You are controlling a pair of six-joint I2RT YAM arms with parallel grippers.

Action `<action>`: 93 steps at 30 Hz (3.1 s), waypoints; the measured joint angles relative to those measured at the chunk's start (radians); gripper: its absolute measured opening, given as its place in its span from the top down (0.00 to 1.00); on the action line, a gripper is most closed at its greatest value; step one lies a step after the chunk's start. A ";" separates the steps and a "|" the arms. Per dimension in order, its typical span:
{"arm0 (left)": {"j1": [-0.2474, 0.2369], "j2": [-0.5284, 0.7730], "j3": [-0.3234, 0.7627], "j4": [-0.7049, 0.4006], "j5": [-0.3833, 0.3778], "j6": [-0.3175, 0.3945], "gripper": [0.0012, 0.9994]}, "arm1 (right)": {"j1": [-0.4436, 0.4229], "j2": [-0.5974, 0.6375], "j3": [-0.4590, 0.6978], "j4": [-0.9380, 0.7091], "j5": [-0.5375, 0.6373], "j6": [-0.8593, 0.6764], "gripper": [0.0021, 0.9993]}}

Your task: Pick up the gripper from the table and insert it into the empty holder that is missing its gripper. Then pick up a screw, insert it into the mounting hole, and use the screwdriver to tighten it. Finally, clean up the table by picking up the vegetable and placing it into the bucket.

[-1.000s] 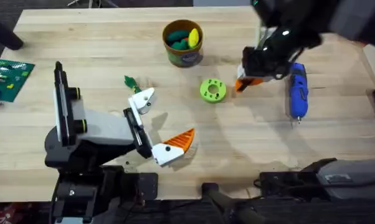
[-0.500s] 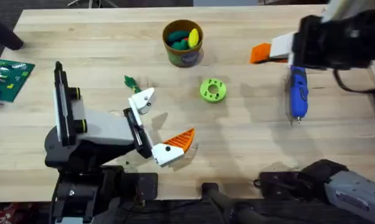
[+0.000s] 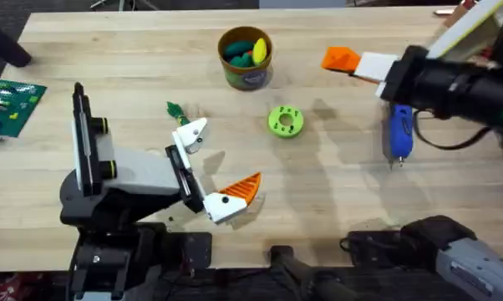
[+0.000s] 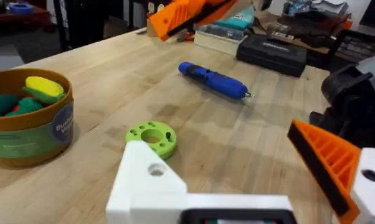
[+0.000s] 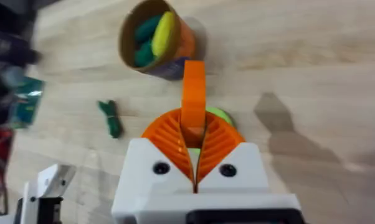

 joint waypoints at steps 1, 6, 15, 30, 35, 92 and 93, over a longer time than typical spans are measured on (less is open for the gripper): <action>0.000 0.000 0.000 0.000 0.000 0.000 0.01 | -0.013 -0.012 -0.043 0.072 -0.046 0.003 0.98; 0.000 0.000 0.000 0.000 0.000 0.000 0.01 | -0.066 -0.022 -0.159 0.256 -0.253 0.029 0.98; 0.000 0.000 0.000 0.000 0.000 0.000 0.01 | -0.098 0.097 -0.236 0.529 -0.618 0.040 0.98; 0.000 0.000 0.000 0.000 0.000 0.000 0.01 | -0.107 0.189 -0.245 0.885 -0.930 0.155 0.98; 0.000 0.000 0.000 0.000 0.000 0.000 0.01 | -0.107 0.200 -0.306 0.975 -0.963 0.225 0.98; 0.000 0.000 0.000 0.000 0.000 0.000 0.01 | -0.030 0.865 -0.395 1.862 -1.210 1.032 0.98; 0.000 0.000 0.000 0.000 0.000 0.000 0.01 | -0.029 0.865 -0.395 1.861 -1.210 1.042 0.98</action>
